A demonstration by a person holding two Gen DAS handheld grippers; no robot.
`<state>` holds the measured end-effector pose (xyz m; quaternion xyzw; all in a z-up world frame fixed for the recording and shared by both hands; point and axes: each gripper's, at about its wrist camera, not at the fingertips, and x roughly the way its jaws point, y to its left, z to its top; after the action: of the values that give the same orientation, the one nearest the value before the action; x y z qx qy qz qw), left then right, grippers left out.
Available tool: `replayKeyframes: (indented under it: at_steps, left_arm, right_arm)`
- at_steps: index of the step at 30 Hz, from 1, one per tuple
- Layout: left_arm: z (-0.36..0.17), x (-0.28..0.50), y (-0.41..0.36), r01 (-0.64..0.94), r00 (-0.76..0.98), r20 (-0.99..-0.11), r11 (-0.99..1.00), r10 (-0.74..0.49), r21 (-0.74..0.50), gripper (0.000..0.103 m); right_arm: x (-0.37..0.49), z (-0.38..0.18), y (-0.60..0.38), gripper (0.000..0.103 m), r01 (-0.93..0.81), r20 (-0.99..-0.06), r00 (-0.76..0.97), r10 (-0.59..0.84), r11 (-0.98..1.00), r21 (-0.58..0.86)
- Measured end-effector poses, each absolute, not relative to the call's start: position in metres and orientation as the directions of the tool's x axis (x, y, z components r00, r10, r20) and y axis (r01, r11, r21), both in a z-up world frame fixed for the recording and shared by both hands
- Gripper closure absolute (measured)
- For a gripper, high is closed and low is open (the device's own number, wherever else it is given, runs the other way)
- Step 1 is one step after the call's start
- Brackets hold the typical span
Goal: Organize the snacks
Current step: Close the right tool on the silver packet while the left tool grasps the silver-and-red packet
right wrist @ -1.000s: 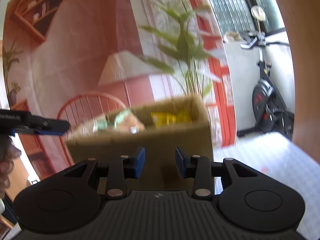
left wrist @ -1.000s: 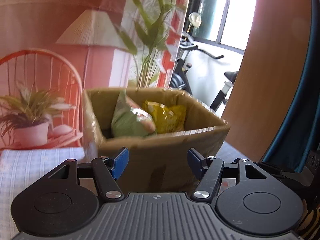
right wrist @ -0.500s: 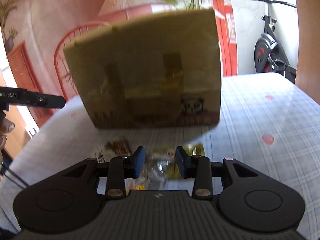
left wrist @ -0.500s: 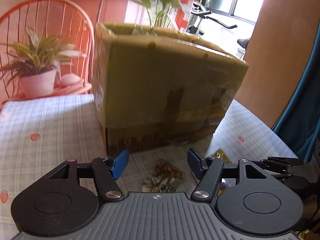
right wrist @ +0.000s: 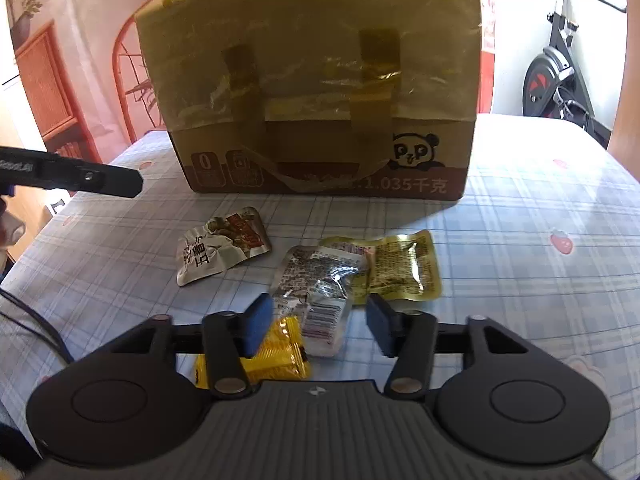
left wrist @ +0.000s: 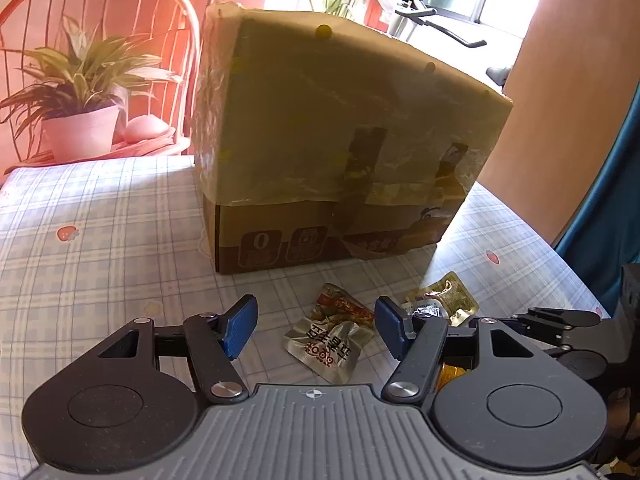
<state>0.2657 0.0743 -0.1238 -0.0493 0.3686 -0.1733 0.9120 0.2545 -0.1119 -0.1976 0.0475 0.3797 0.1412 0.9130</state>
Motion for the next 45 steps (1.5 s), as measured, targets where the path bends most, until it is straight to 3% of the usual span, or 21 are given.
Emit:
replayKeyframes:
  at_steps: [5,17,24,26,34,45]
  left_arm:
    - [-0.129,0.263,0.076,0.27,0.656,-0.669,0.936,-0.35,-0.226,0.036]
    - [-0.136,0.262,0.079,0.24,0.647,-0.683,0.941,-0.34,-0.24,0.036]
    - [-0.139,0.262,0.078,0.231,0.64,-0.694,0.944,-0.331,-0.236,0.036]
    - [-0.14,0.262,0.077,0.233,0.639,-0.697,0.945,-0.327,-0.23,0.036]
    - [-0.146,0.27,0.066,0.27,0.63,-0.707,0.944,-0.321,-0.188,0.036]
    - [-0.164,0.296,0.04,0.387,0.617,-0.707,0.915,-0.346,-0.11,0.036]
  right_arm:
    - [0.269,-0.203,-0.104,0.04,-0.177,-0.711,0.643,0.283,0.959,0.222]
    - [0.276,-0.213,-0.079,0.03,-0.236,-0.714,0.669,0.205,0.97,0.058]
    - [0.27,-0.215,-0.092,0.046,-0.258,-0.682,0.691,0.238,0.963,0.075]
    - [0.268,-0.214,-0.099,0.058,-0.247,-0.67,0.703,0.238,0.965,0.084]
    - [0.261,-0.212,-0.124,0.058,-0.212,-0.604,0.744,0.285,0.958,0.192]
    - [0.257,-0.212,-0.144,0.058,-0.148,-0.554,0.794,0.252,0.963,0.226]
